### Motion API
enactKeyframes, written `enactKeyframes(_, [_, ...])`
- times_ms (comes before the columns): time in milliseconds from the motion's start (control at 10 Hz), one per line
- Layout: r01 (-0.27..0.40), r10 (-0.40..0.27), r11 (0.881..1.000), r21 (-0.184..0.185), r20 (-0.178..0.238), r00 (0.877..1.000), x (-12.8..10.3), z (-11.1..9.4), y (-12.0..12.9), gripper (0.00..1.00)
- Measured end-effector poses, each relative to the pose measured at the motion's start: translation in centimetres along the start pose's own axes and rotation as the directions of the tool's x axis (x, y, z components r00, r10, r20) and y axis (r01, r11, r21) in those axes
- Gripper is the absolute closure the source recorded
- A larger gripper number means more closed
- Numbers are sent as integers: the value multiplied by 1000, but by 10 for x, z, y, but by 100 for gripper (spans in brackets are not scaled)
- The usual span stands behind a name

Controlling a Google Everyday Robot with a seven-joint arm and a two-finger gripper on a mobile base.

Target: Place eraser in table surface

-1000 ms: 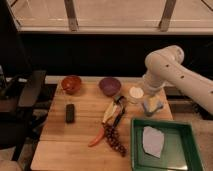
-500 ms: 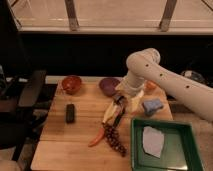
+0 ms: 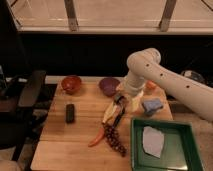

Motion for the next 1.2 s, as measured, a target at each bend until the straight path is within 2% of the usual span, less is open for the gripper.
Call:
enactKeyframes(100, [41, -41, 999, 1, 15, 999, 2, 6, -10, 20])
enactKeyframes(300, [120, -120, 993, -3, 49, 992, -11, 20, -23, 20])
enactKeyframes(600, [237, -239, 971, 25, 108, 965, -60, 44, -58, 20])
enactKeyframes(700, [297, -300, 954, 48, 133, 944, -88, 54, -76, 20])
enactKeyframes(900, [370, -379, 925, 83, 167, 910, -124, 64, -96, 20])
enactKeyframes(1100, [454, -473, 881, 132, 227, 851, -168, 71, -111, 20])
enactKeyframes(1200, [460, -480, 877, 137, 232, 846, -171, 71, -113, 20])
